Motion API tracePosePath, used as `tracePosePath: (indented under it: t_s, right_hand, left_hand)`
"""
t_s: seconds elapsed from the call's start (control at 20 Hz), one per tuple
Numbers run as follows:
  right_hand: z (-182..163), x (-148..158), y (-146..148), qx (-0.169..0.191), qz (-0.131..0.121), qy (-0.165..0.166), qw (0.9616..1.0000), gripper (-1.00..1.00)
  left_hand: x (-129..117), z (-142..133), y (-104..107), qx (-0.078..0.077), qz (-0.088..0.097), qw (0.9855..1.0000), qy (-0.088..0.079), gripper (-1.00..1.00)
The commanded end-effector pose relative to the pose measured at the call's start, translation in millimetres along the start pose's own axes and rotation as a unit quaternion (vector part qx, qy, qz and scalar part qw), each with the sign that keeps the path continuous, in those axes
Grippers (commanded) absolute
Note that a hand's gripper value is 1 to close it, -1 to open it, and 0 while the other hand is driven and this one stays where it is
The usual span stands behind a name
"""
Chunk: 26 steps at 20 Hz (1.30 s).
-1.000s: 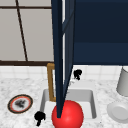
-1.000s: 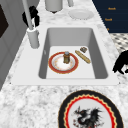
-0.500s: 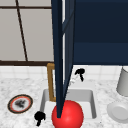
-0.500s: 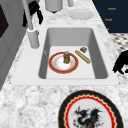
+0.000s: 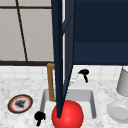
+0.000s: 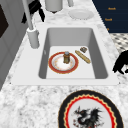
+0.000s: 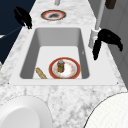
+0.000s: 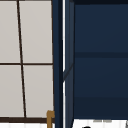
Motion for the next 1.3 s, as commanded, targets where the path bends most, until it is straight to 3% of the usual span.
tracePosePath:
  t_s: [0.0, 0.2, 0.6, 0.8, 0.95, 1.25]
  right_hand:
    - [15.1, -5.8, 17.2, -0.007, -0.022, 0.012, 0.9997, -1.0]
    - [31.0, -9.0, 30.6, -0.01, -0.023, 0.028, 0.9993, -1.0]
    - [52.1, 2.7, 61.5, -0.005, -0.003, 0.02, 0.9998, -1.0]
    - [73.4, 9.0, 72.4, -0.021, -0.006, 0.037, 0.9991, -1.0]
    - [73.6, 8.7, 76.1, -0.005, -0.006, 0.022, 0.9997, -1.0]
    - [108.5, 16.3, 94.3, -0.009, -0.019, 0.029, 0.9994, -1.0]
  left_hand:
    - [0.0, 0.0, 0.0, 0.0, 0.0, 1.0, 0.0, 0.0]
    - [0.0, 0.0, 0.0, 0.0, 0.0, 1.0, 0.0, 0.0]
    - [0.0, 0.0, 0.0, 0.0, 0.0, 1.0, 0.0, 0.0]
    - [0.0, 0.0, 0.0, 0.0, 0.0, 1.0, 0.0, 0.0]
    - [0.0, 0.0, 0.0, 0.0, 0.0, 1.0, 0.0, 0.0]
    - [0.0, 0.0, 0.0, 0.0, 0.0, 1.0, 0.0, 0.0]
